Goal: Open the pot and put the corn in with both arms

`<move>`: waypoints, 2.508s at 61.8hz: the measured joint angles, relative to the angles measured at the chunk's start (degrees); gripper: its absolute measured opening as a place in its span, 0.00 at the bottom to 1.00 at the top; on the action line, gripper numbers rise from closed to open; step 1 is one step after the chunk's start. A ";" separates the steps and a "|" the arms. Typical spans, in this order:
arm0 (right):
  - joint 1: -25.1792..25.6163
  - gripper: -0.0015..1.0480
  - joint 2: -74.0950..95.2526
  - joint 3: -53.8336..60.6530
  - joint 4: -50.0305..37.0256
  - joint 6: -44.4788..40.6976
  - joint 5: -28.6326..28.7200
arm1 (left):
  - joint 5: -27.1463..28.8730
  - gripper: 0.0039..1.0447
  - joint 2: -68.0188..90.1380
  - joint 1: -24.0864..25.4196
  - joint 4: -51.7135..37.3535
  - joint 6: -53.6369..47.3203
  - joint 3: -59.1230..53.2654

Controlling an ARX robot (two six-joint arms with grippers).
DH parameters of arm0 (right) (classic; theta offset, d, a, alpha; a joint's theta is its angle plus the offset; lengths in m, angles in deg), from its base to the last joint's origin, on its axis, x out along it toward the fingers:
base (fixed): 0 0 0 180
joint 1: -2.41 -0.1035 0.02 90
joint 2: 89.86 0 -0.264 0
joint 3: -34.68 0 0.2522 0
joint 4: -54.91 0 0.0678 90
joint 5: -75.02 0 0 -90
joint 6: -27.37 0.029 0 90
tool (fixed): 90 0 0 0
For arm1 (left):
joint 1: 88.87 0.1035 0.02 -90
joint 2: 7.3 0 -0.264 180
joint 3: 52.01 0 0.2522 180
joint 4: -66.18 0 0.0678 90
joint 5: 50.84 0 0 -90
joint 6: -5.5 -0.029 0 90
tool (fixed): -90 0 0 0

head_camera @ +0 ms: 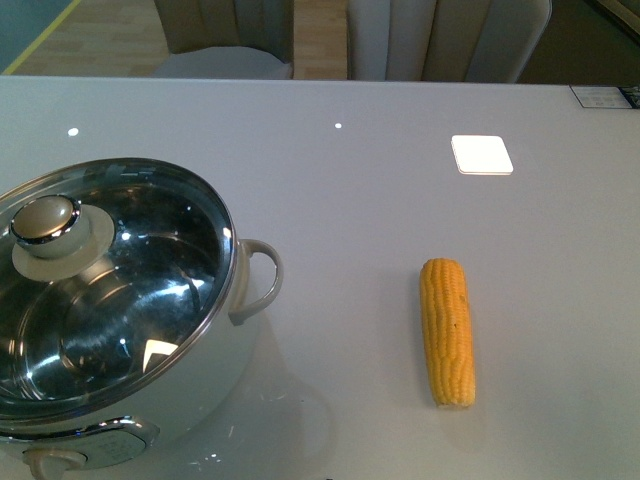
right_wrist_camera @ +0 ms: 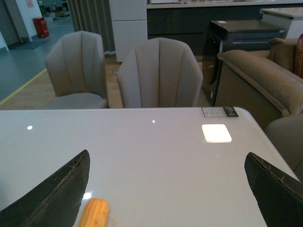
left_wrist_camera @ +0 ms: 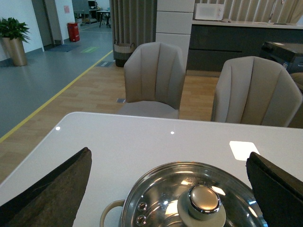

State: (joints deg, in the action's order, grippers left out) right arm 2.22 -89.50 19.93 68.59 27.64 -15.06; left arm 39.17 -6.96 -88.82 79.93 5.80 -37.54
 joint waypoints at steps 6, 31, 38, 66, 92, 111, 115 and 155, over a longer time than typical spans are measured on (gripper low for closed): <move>0.00 0.92 0.00 0.00 -0.02 0.00 0.00 | 0.00 0.93 0.00 0.00 0.00 0.00 0.00; 0.00 0.92 0.00 0.00 -0.02 0.00 0.00 | 0.00 0.93 0.00 0.00 0.00 0.00 0.00; 0.00 0.92 0.00 0.00 -0.02 0.00 -0.02 | -3.98 0.93 1.53 1.01 3.61 1.90 1.27; 0.00 0.92 -0.02 0.00 0.00 0.00 0.09 | -11.26 0.93 41.97 -0.76 -3.45 7.98 13.53; 0.00 0.92 -0.02 0.00 0.00 0.00 0.09 | 3.15 0.93 87.30 -11.69 -39.21 4.35 19.39; 0.00 0.92 -0.02 0.00 0.00 0.00 0.09 | 6.93 0.94 101.20 -12.61 -44.28 4.98 23.12; 0.00 0.92 -0.02 0.00 0.00 0.00 0.09 | 7.34 0.93 102.25 -12.61 -44.74 5.14 23.43; 0.00 0.92 -0.02 0.00 0.00 0.00 0.09 | 9.66 0.41 105.79 -13.75 -48.41 6.12 24.74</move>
State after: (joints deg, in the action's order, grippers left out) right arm 2.22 -89.52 19.93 68.59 27.64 -14.97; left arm 48.83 98.83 -102.57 31.52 11.92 -12.80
